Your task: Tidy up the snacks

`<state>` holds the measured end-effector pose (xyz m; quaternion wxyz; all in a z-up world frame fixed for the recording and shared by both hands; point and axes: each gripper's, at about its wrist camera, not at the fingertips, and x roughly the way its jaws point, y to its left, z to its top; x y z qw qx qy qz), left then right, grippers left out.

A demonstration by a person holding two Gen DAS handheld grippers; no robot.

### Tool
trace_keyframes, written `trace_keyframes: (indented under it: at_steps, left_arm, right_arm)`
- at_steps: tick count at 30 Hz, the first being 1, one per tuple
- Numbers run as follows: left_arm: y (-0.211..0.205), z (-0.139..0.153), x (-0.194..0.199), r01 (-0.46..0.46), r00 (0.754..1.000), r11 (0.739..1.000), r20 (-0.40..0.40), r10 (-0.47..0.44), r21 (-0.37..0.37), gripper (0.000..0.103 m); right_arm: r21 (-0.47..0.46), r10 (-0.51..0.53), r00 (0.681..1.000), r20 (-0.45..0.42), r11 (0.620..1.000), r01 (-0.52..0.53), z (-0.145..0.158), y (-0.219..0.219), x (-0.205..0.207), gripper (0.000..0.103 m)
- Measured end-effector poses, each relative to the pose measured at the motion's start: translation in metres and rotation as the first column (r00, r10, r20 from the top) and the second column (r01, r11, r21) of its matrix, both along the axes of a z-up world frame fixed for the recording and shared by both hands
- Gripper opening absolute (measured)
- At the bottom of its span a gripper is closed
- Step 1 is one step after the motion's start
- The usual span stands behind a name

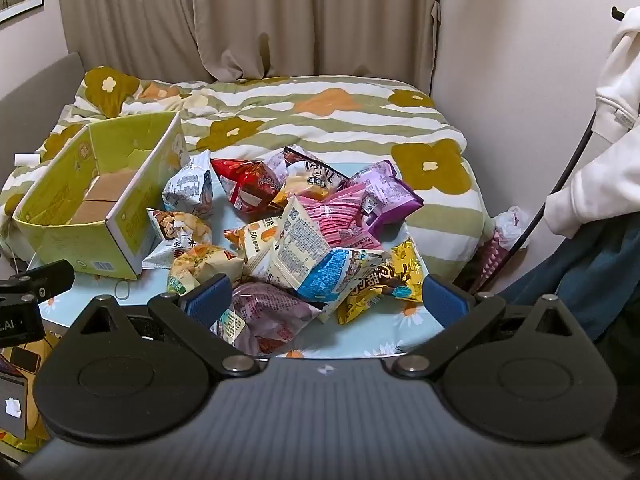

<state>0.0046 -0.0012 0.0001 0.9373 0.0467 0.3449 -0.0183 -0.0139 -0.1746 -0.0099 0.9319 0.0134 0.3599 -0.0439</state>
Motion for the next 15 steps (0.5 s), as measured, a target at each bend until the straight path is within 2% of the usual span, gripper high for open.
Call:
trace_keyframes:
  at_steps: [15]
  left_arm:
    - [-0.0011, -0.0020, 0.0023, -0.005, 1.000, 1.000, -0.005, 0.005, 0.002, 0.103]
  right_arm:
    - [0.004, -0.001, 1.000, -0.004, 1.000, 0.001, -0.0012, -0.0018, 0.0029, 0.103]
